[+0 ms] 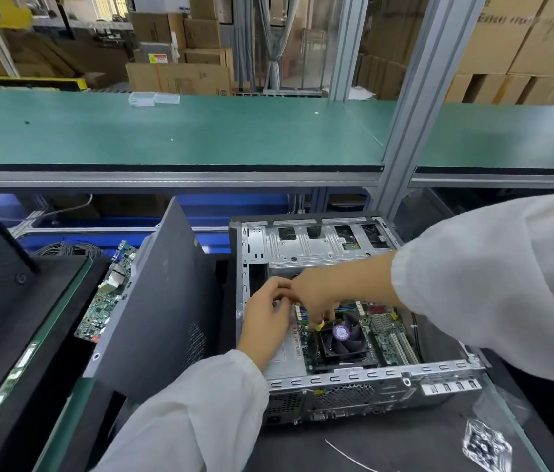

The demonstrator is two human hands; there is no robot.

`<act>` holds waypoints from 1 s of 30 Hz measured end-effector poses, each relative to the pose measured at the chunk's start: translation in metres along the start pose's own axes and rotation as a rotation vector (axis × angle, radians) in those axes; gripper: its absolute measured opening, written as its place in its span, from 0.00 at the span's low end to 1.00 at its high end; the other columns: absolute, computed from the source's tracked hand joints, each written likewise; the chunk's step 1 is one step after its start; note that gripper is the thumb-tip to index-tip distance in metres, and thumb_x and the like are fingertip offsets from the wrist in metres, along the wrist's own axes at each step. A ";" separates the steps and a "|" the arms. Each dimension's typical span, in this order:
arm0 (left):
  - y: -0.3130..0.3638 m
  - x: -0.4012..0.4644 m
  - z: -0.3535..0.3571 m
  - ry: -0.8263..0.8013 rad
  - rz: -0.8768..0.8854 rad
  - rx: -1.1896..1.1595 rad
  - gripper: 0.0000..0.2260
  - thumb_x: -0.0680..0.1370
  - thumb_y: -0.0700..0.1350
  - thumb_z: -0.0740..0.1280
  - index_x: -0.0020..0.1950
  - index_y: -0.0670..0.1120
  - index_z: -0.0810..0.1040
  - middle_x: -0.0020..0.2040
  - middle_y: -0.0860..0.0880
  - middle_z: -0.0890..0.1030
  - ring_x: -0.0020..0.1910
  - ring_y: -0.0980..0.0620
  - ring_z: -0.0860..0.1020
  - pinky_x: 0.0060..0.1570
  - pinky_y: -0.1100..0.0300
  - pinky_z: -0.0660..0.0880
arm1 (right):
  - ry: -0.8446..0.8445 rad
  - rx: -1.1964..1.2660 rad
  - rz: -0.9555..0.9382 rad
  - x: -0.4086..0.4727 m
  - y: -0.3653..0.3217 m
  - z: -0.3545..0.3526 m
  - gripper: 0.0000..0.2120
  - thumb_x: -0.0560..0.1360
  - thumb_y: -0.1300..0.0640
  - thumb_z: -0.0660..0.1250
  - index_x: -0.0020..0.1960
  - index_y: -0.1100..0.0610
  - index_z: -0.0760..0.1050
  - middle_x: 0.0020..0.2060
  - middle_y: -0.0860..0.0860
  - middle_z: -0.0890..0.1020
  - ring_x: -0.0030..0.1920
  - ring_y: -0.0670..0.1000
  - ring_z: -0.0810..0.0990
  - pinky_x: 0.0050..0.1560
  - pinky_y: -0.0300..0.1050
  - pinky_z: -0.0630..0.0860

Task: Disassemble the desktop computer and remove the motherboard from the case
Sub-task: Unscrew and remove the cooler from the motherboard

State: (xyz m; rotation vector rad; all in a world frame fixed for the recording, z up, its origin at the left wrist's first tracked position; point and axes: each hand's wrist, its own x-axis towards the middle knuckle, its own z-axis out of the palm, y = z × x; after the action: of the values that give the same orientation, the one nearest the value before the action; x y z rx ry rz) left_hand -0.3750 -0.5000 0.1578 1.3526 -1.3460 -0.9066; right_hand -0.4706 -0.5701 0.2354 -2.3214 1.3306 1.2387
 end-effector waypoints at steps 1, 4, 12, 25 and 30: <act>0.000 0.000 0.000 -0.001 0.002 0.013 0.11 0.77 0.30 0.60 0.53 0.43 0.77 0.43 0.50 0.83 0.46 0.59 0.80 0.51 0.66 0.75 | -0.196 0.262 0.135 0.002 0.003 -0.005 0.12 0.79 0.51 0.62 0.46 0.61 0.75 0.28 0.49 0.72 0.20 0.45 0.68 0.22 0.34 0.67; -0.002 0.001 0.000 -0.012 -0.003 0.015 0.11 0.78 0.32 0.60 0.54 0.44 0.76 0.43 0.50 0.84 0.48 0.58 0.80 0.54 0.64 0.74 | -0.475 0.537 0.329 0.010 0.012 -0.012 0.17 0.82 0.50 0.55 0.60 0.63 0.72 0.24 0.48 0.63 0.16 0.44 0.58 0.17 0.32 0.53; -0.002 0.001 0.000 -0.015 -0.016 -0.008 0.12 0.78 0.31 0.60 0.54 0.45 0.77 0.42 0.51 0.83 0.46 0.58 0.80 0.53 0.61 0.76 | 0.399 -0.951 -0.406 -0.032 -0.021 0.031 0.05 0.75 0.62 0.63 0.42 0.57 0.75 0.49 0.51 0.81 0.47 0.54 0.79 0.39 0.44 0.70; 0.000 0.000 0.000 -0.009 0.015 0.026 0.11 0.77 0.31 0.60 0.54 0.43 0.77 0.42 0.52 0.83 0.47 0.58 0.80 0.56 0.58 0.75 | 0.042 -0.403 -0.123 -0.019 -0.003 0.017 0.08 0.79 0.57 0.60 0.49 0.59 0.76 0.39 0.52 0.78 0.36 0.52 0.78 0.36 0.42 0.72; 0.001 -0.001 0.001 -0.004 -0.001 0.004 0.11 0.77 0.31 0.60 0.53 0.43 0.77 0.42 0.51 0.83 0.46 0.57 0.80 0.56 0.54 0.75 | 0.445 -1.243 -0.498 -0.031 -0.010 0.042 0.15 0.74 0.71 0.55 0.48 0.56 0.76 0.46 0.51 0.81 0.48 0.51 0.80 0.39 0.41 0.69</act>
State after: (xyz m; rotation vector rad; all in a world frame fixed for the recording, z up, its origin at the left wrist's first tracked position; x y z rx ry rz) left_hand -0.3760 -0.4989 0.1590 1.3553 -1.3502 -0.9082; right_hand -0.4938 -0.5227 0.2300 -3.5267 -0.2376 1.6482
